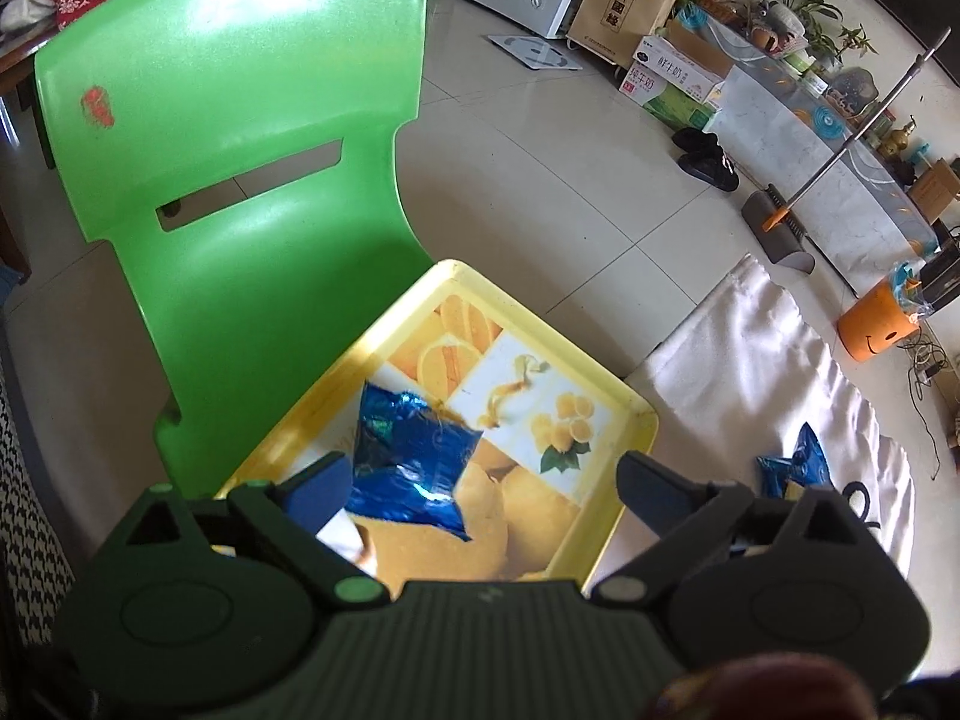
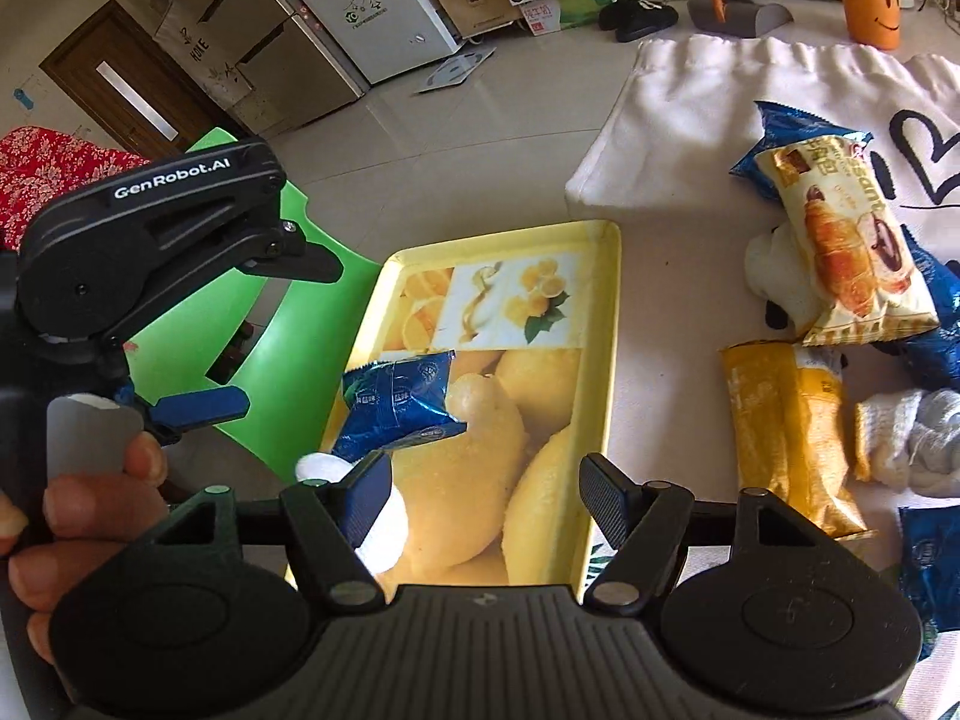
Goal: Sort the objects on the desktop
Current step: 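Release the blue packet onto the tray with the left tool while the right tool withdraws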
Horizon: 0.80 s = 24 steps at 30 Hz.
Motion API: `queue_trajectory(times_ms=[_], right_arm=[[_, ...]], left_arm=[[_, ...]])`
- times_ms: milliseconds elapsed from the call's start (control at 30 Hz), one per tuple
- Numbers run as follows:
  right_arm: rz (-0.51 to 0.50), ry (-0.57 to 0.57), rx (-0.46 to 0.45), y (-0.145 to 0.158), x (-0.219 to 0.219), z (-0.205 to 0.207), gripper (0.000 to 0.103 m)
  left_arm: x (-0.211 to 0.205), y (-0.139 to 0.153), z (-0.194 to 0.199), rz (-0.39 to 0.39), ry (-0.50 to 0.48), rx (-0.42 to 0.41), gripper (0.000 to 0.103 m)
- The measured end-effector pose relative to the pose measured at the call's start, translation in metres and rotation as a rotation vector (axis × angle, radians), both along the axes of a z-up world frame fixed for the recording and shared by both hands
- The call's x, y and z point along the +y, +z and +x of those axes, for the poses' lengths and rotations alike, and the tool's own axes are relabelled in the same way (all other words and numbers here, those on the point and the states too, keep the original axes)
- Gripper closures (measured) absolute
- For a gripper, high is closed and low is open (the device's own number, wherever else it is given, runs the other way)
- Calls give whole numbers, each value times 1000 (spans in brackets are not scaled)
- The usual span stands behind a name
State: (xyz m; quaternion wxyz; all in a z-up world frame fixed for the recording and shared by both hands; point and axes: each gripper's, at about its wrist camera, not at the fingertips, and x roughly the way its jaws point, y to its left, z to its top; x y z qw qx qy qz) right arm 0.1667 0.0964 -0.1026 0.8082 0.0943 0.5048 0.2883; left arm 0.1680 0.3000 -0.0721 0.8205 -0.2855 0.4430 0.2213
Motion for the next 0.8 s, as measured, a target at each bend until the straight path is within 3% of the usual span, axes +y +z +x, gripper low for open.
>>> queue_trajectory(times_ms=[800], right_arm=[[-87, -93, -58, 20, -61, 3, 33]], left_arm=[[-47, -14, 9, -5, -131, 46, 1]])
